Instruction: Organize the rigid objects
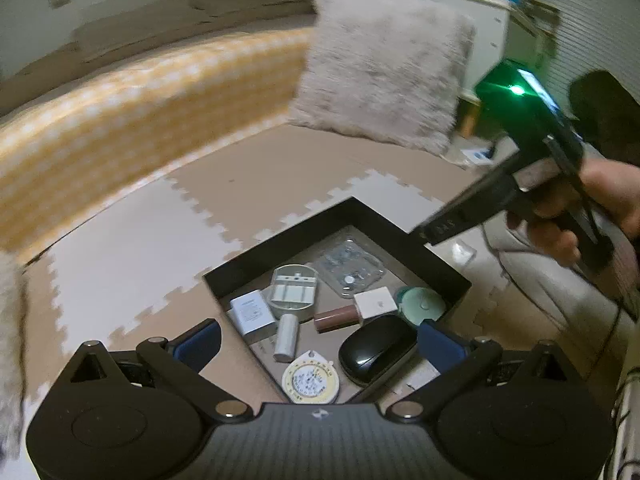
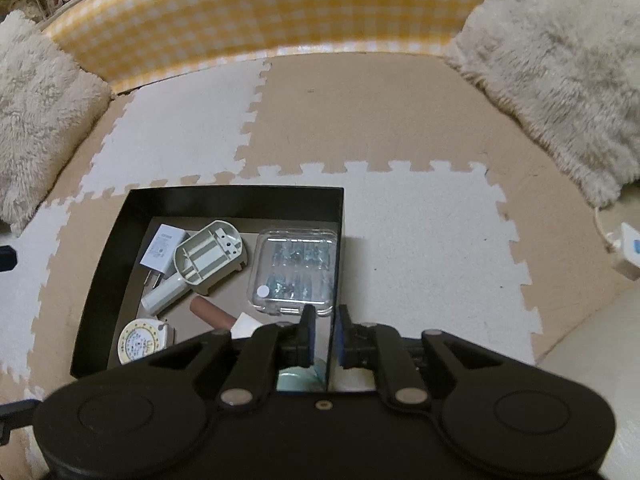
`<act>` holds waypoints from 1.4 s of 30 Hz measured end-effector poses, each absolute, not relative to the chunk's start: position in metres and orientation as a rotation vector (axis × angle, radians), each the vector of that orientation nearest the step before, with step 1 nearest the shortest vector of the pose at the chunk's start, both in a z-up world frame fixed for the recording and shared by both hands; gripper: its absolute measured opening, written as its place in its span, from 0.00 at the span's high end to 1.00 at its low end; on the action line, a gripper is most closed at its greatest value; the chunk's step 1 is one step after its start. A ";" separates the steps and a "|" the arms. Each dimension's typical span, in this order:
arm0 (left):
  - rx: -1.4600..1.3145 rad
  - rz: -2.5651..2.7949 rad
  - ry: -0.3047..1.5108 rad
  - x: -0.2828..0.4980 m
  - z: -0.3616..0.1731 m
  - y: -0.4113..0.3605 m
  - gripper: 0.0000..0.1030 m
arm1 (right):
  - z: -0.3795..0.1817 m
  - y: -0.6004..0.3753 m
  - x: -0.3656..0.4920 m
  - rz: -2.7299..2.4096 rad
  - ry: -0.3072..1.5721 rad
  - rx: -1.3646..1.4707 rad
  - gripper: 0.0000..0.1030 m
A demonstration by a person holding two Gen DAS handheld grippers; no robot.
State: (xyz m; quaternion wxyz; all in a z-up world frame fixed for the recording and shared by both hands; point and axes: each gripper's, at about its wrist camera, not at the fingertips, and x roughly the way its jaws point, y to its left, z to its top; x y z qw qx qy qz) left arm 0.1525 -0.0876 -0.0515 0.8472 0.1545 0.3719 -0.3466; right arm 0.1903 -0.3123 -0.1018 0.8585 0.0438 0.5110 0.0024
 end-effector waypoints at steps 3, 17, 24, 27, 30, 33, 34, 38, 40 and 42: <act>0.277 -0.657 0.775 0.142 -0.044 -0.082 0.00 | -0.089 -0.308 0.178 0.015 1.042 0.105 0.87; 0.102 -0.412 0.722 0.081 -0.002 -0.057 0.00 | -0.011 -0.288 0.077 0.012 0.839 0.081 0.57; 0.066 -0.321 0.683 0.043 0.012 -0.046 0.00 | 0.014 -0.281 0.025 0.003 0.761 0.069 0.42; 0.067 -0.289 0.677 0.028 0.016 -0.044 0.00 | 0.021 -0.279 0.005 -0.005 0.727 0.048 0.35; 0.067 -0.272 0.659 0.014 0.019 -0.040 0.00 | 0.025 -0.277 -0.013 -0.009 0.698 0.038 0.29; 0.069 -0.253 0.627 0.000 0.020 -0.036 0.00 | 0.027 -0.272 -0.029 -0.009 0.679 0.021 0.26; 0.068 -0.245 0.618 -0.005 0.020 -0.035 0.00 | 0.027 -0.271 -0.034 -0.010 0.672 0.013 0.24; 0.073 -0.216 0.586 -0.020 0.019 -0.033 0.00 | 0.029 -0.265 -0.052 -0.044 0.617 -0.010 0.12; 0.083 -0.201 0.575 -0.026 0.017 -0.033 0.00 | 0.030 -0.262 -0.059 -0.035 0.604 -0.013 0.10; 0.095 -0.190 0.557 -0.033 0.015 -0.033 0.00 | 0.029 -0.260 -0.064 -0.031 0.597 -0.024 0.03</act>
